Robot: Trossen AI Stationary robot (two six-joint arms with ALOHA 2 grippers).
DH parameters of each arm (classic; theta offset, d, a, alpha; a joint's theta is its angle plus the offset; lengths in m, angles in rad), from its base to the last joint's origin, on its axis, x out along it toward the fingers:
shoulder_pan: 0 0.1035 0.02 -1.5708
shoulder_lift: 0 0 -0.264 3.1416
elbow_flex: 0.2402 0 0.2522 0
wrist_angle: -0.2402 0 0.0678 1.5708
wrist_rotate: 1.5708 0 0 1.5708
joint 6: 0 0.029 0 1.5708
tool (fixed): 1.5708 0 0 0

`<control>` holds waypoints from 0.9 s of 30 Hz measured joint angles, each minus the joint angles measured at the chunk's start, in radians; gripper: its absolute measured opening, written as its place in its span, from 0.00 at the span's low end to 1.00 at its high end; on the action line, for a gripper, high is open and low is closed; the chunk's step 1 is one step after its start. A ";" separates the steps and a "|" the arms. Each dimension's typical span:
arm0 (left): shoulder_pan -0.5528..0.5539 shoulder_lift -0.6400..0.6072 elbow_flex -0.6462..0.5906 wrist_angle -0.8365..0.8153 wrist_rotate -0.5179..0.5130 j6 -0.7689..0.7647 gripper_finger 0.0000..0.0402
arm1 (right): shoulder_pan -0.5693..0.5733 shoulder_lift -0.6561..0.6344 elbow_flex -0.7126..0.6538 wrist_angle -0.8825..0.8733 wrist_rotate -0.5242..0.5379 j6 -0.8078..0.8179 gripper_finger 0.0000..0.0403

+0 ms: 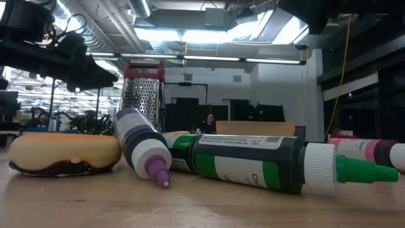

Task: Pick & Place Food Item
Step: Put the pink donut into the green bin

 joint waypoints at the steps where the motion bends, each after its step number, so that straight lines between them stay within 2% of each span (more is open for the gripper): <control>1: 0.002 0.004 0.000 -0.004 0.027 0.005 0.57 | 0.000 0.004 0.008 -0.003 0.000 -0.003 0.57; 6: 0.011 0.050 0.000 0.026 0.211 -0.019 0.57 | -0.001 0.008 0.029 -0.002 0.000 -0.027 0.57; 8: -0.001 0.092 0.001 0.036 0.234 -0.003 0.57 | -0.008 0.008 0.033 -0.002 0.000 -0.027 0.57; 13: -0.071 0.277 0.068 0.031 0.221 0.079 0.57 | -0.040 0.009 0.034 -0.008 0.000 -0.027 0.57; 22: -0.232 0.781 0.396 -0.025 0.056 0.299 0.57 | -0.065 0.009 0.034 -0.018 -0.003 -0.023 0.57; 27: -0.273 1.033 0.513 -0.024 0.034 0.392 0.57 | -0.064 0.009 0.034 -0.021 -0.003 0.011 0.57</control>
